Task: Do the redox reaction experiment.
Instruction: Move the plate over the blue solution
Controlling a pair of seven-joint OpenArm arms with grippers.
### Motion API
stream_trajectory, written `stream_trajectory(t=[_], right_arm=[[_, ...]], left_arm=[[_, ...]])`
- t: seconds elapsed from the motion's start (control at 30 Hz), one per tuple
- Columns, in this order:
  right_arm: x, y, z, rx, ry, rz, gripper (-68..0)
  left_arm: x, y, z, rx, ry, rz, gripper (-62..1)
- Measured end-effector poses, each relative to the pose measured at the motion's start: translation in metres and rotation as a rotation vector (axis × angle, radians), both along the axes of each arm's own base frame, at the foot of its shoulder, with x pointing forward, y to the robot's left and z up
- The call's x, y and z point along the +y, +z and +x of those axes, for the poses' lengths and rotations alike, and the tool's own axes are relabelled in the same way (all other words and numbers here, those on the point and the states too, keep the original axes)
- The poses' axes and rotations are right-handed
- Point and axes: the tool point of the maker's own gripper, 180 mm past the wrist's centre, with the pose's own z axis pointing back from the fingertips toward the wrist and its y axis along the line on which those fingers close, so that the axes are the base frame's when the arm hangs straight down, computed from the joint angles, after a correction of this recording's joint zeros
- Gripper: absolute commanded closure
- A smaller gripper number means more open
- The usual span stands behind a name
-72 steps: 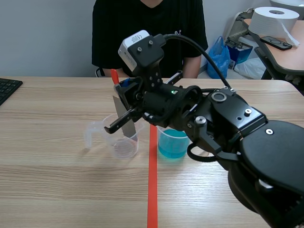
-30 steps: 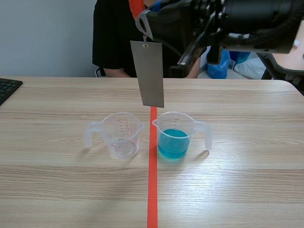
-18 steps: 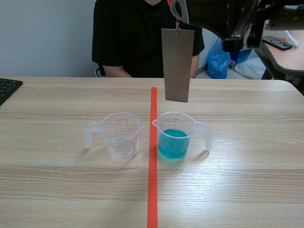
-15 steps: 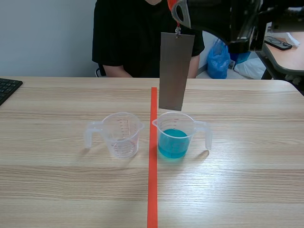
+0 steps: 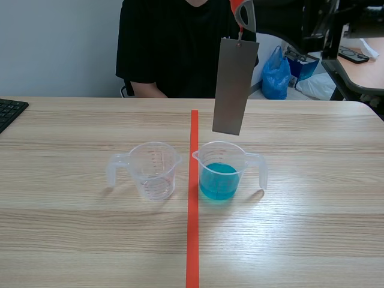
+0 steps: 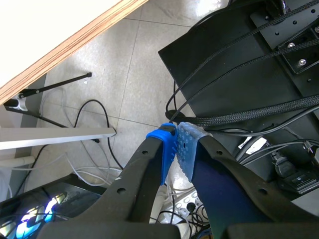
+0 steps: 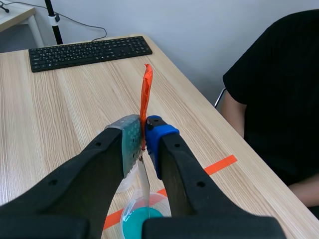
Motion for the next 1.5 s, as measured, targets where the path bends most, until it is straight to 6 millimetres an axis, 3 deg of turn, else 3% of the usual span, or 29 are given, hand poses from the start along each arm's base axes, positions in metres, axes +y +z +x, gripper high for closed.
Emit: stream_trajectory(t=[0.47, 0.8, 0.97, 1.1, 1.33, 1.5], right_arm=[[0.005, -0.019, 0.003, 0.069, 0.004, 0.016, -1.5], [0.005, -0.022, 0.004, 0.078, 0.002, -0.001, -1.5], [0.009, -0.025, 0.003, 0.093, 0.007, -0.002, -1.5], [0.011, -0.025, 0.003, 0.093, 0.008, 0.005, -1.5], [0.011, -0.025, 0.003, 0.093, 0.009, 0.004, -1.5], [0.011, -0.025, 0.003, 0.093, 0.009, 0.004, -1.5]], left_arm=[[-0.003, 0.013, 0.014, -0.087, -0.013, -0.045, -4.0], [0.018, 0.026, 0.033, -0.137, 0.017, -0.045, -4.0], [0.044, 0.049, 0.063, -0.227, 0.03, -0.056, -4.0], [0.054, 0.082, 0.098, -0.33, 0.008, -0.162, -4.0], [0.031, 0.138, 0.178, -0.357, -0.127, -0.521, -4.0], [0.021, 0.19, 0.235, -0.56, -0.205, -0.544, -4.0]])
